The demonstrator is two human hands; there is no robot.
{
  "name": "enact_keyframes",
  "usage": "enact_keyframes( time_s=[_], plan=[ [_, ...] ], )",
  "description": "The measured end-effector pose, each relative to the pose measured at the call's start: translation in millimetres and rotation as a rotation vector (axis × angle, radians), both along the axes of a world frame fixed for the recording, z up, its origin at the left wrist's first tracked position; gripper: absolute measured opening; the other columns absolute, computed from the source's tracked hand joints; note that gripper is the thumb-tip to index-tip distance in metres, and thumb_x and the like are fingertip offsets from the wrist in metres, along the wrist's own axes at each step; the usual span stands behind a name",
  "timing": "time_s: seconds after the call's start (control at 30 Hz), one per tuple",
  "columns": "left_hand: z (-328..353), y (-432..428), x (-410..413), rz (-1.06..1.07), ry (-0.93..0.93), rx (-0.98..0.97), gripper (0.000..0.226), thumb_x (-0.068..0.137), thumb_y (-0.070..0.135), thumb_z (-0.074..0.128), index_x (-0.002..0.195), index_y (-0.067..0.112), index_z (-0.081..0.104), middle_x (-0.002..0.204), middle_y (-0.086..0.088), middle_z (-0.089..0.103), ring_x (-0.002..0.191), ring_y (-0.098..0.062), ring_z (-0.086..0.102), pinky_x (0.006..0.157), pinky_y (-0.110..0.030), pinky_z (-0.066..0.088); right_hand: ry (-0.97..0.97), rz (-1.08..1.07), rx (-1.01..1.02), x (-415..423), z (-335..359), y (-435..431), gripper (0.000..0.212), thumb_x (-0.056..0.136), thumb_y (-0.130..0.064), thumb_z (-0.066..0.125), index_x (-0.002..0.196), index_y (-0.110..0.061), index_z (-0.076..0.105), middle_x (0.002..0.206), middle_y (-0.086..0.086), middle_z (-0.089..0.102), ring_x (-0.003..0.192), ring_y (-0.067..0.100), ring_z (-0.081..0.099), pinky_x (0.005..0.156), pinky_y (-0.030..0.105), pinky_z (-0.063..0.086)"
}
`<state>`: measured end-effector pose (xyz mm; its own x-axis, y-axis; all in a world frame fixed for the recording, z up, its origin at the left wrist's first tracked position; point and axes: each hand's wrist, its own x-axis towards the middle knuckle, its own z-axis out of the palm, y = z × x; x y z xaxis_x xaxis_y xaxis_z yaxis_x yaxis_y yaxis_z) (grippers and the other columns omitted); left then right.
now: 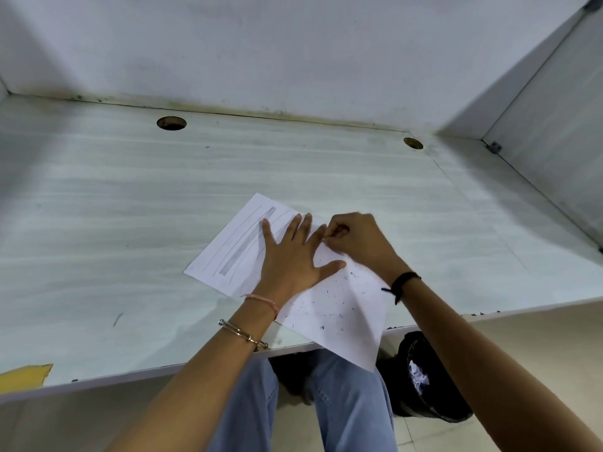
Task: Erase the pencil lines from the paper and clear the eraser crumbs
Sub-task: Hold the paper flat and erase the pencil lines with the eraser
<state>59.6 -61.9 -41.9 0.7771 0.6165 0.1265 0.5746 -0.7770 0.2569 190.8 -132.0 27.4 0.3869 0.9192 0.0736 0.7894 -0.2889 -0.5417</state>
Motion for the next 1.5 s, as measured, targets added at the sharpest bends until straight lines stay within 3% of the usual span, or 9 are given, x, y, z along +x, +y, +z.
enact_keyframes(
  time_s=[0.2,0.4,0.57,0.93,1.1,1.23,1.33,1.43,1.5],
  plan=[
    [0.8,0.0,-0.9,0.002,-0.011,-0.020,0.088,0.081,0.084,0.017,0.154,0.035,0.012,0.164,0.002,-0.001,0.150,-0.014,-0.005,0.107,-0.068,-0.016,-0.022,-0.150,0.048,29.1,5.2,3.1,0.012,0.075,0.005,0.062,0.071,-0.005,0.069,0.068,0.002,0.066,0.063,0.011,0.059,0.057,0.010,0.045],
    [-0.9,0.4,0.4,0.006,-0.007,0.016,0.100,0.070,0.086,-0.005,0.154,0.035,0.013,0.164,0.000,0.003,0.151,-0.016,-0.002,0.107,-0.070,-0.013,0.017,-0.017,0.021,0.2,-2.9,-0.3,0.006,0.076,0.000,0.066,0.074,-0.004,0.070,0.067,-0.001,0.066,0.059,0.007,0.056,0.055,0.011,0.043],
    [2.8,-0.5,-2.2,0.001,0.004,-0.033,0.087,0.082,0.084,0.017,0.154,0.036,0.011,0.164,0.002,-0.001,0.150,-0.014,-0.006,0.108,-0.069,-0.015,0.021,-0.172,0.028,30.7,6.2,-0.7,0.011,0.075,0.004,0.062,0.073,-0.004,0.069,0.072,0.005,0.068,0.063,0.011,0.059,0.057,0.014,0.046],
    [1.7,-0.4,-2.4,-0.011,0.013,-0.025,0.085,0.084,0.082,0.018,0.155,0.035,0.011,0.164,0.003,-0.002,0.150,-0.014,-0.006,0.107,-0.067,-0.017,-0.065,-0.139,-0.005,31.3,2.8,2.4,0.014,0.077,0.004,0.059,0.070,-0.008,0.064,0.069,0.000,0.062,0.065,0.012,0.056,0.059,0.018,0.042],
    [5.1,3.5,-4.3,-0.038,0.055,0.023,0.066,0.099,0.052,0.004,0.156,0.017,0.009,0.164,-0.003,0.003,0.151,-0.020,0.003,0.109,-0.070,-0.006,0.020,-0.085,0.142,4.2,5.8,-4.4,0.007,0.081,-0.002,0.065,0.078,-0.007,0.065,0.072,-0.003,0.065,0.066,0.007,0.059,0.061,0.010,0.044],
    [22.5,3.5,-9.2,0.041,-0.431,-0.457,0.049,0.106,0.032,0.016,0.150,0.015,0.033,0.158,0.005,0.027,0.147,-0.010,0.016,0.118,-0.042,-0.016,0.173,0.024,0.165,-32.9,-14.7,-19.2,0.012,0.080,0.001,0.064,0.086,-0.009,0.067,0.084,-0.002,0.068,0.076,0.009,0.063,0.070,0.011,0.047],
    [36.3,8.1,-11.6,0.102,-0.704,-0.992,0.029,0.102,0.043,0.033,0.125,0.041,0.049,0.145,0.015,0.042,0.139,-0.003,0.024,0.120,-0.037,0.007,0.184,0.082,0.148,-39.0,-28.2,-24.0,0.016,0.083,0.002,0.062,0.088,-0.012,0.067,0.090,-0.003,0.067,0.080,0.010,0.062,0.073,0.015,0.049],
    [31.9,12.4,-28.8,0.016,-0.621,-0.926,0.032,0.101,0.041,0.043,0.131,0.033,0.050,0.140,0.009,0.050,0.129,-0.006,0.042,0.100,-0.008,0.025,0.160,0.053,0.160,-31.0,-28.2,-18.9,0.013,0.084,-0.001,0.064,0.087,-0.013,0.066,0.089,-0.002,0.067,0.081,0.015,0.064,0.072,0.015,0.049],
    [23.2,14.2,-43.5,-0.005,-0.515,-0.672,0.030,0.103,0.022,0.045,0.130,0.018,0.056,0.136,0.004,0.054,0.126,-0.010,0.047,0.109,-0.009,0.019,0.156,0.023,0.163,-28.3,-27.5,-17.1,0.009,0.085,-0.002,0.064,0.088,-0.011,0.067,0.089,-0.002,0.067,0.082,0.016,0.064,0.071,0.011,0.048]
  ],
)
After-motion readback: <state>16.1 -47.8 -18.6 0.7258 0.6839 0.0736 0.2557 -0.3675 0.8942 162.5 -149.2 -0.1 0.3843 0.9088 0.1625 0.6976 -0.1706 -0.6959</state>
